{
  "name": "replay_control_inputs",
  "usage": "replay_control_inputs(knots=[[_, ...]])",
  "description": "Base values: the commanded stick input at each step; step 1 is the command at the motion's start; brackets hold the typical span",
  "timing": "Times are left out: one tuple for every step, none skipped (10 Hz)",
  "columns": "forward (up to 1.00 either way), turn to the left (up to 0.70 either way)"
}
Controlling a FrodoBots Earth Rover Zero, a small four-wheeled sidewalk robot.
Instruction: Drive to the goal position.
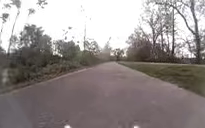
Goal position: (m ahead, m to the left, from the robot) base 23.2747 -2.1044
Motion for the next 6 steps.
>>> replay_control_inputs(knots=[[1.0, 0.0], [1.0, 0.0], [1.0, 0.0], [1.0, 0.0], [1.0, 0.0], [1.0, 0.0]])
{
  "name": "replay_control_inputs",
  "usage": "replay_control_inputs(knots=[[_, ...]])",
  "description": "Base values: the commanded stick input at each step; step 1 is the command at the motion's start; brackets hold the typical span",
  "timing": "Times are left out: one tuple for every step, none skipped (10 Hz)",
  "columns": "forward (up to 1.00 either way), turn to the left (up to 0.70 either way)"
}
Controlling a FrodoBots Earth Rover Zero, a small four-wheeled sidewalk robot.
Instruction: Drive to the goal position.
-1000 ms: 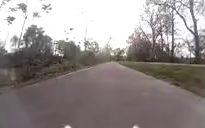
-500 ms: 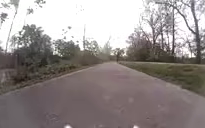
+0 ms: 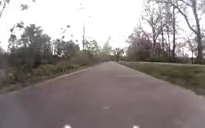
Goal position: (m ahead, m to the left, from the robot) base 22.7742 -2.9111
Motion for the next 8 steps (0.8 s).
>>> replay_control_inputs(knots=[[1.0, 0.0], [1.0, 0.0], [1.0, 0.0], [1.0, 0.0], [1.0, 0.0], [1.0, -0.01], [1.0, -0.14], [1.0, -0.34]])
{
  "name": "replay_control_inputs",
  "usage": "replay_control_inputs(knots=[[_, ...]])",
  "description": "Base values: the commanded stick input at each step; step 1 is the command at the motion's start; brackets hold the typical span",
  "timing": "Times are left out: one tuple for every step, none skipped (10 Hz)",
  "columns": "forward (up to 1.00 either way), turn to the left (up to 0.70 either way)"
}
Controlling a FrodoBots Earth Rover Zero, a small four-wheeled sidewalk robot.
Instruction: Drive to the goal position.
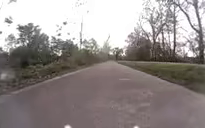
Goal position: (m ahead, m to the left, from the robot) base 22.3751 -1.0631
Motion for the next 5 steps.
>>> replay_control_inputs(knots=[[1.0, -0.4], [1.0, 0.0], [1.0, 0.0], [1.0, 0.0], [1.0, 0.0]])
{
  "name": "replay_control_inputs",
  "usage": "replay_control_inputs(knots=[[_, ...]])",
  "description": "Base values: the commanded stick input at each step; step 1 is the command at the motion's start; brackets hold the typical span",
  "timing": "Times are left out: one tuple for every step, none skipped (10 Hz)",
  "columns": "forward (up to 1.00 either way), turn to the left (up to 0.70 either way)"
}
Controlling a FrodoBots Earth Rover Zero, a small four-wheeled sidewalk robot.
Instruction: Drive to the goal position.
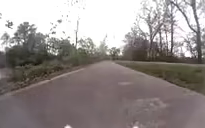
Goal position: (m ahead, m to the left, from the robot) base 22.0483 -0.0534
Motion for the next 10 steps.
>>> replay_control_inputs(knots=[[1.0, 0.0], [1.0, 0.0], [1.0, 0.0], [1.0, 0.0], [1.0, 0.0], [1.0, 0.0], [1.0, 0.0], [1.0, 0.0], [1.0, 0.0], [1.0, 0.0]])
